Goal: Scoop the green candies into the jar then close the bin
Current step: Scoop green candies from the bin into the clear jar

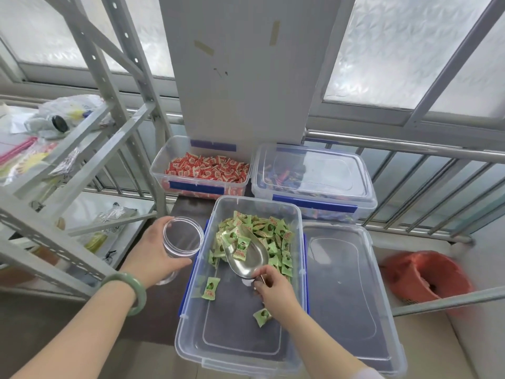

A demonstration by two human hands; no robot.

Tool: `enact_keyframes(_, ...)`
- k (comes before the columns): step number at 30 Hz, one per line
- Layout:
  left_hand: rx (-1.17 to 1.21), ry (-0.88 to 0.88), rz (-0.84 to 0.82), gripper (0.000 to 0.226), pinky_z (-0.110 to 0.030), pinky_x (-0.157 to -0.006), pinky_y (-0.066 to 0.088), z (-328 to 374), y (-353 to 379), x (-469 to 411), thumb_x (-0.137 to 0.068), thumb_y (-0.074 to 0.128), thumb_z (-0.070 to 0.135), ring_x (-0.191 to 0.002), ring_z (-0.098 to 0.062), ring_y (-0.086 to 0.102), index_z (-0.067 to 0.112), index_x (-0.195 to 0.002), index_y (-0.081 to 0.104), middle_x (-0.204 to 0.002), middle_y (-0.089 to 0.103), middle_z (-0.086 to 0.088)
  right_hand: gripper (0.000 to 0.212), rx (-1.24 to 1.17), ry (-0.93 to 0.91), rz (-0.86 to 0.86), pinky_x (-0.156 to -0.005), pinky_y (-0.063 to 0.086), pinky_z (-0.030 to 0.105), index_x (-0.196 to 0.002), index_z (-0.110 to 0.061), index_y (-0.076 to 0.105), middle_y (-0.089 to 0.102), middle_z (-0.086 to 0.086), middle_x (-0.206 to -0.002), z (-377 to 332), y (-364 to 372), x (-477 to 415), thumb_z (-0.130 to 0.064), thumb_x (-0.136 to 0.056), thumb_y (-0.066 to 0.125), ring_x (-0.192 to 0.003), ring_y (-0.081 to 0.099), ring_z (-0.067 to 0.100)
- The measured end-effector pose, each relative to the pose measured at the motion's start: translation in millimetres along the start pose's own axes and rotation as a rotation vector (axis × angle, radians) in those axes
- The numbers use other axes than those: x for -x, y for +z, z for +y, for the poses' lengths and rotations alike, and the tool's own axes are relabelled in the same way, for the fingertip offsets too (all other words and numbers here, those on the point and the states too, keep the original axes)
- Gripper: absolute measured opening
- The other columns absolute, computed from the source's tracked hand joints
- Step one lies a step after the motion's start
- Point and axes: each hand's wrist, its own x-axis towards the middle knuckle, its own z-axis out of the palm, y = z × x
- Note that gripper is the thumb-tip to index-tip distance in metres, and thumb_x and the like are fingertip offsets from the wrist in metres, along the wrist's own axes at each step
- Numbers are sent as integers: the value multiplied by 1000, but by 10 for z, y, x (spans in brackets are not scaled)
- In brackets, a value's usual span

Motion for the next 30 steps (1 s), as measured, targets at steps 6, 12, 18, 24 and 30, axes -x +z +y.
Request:
enact_keyframes(6,-13,-7,-3,90,-29,-95,37,136,-28,43,-62,84,28,-119,-19,48,27,-135,32,-137,45,-1,29,54,-123,-4,-51,41,20,-80,-33,59,61,1,-75,-260,-116,115,-8,-94,54,-58,49,12)
enact_keyframes(12,-19,28,-73,94,-22,-77,39,228,-86,5,-62,83,34,-95,-10,51,29,-138,28,-138,47,4,16,282,-299,-27,-46,39,21,-84,-31,61,65,1,-75,-808,-343,315,-18,-94,56,-48,41,9)
enact_keyframes(18,-9,86,-108,97,-24,-89,43,216,-87,-21,-60,81,35,-117,-13,50,32,-141,27,-142,42,7,23,882,-405,-115,-64,55,38,-111,-32,47,63,3,-80,-1505,-360,433,-17,-95,53,-65,59,18)
enact_keyframes(24,7,114,-115,92,-27,-101,36,170,-115,1,-64,80,33,-126,-12,42,27,-140,29,-142,39,8,42,1261,-438,-94,-52,47,34,-123,-20,39,52,2,-82,-2037,-120,545,-3,-88,52,-65,51,16)
enact_keyframes(30,70,135,-137,86,-29,-96,42,104,-132,-83,-61,80,31,-110,-9,47,29,-134,35,-131,46,7,41,1400,-497,-49,-42,31,27,-121,-14,39,37,-1,-68,-2236,4,610,0,-86,53,-55,36,12)
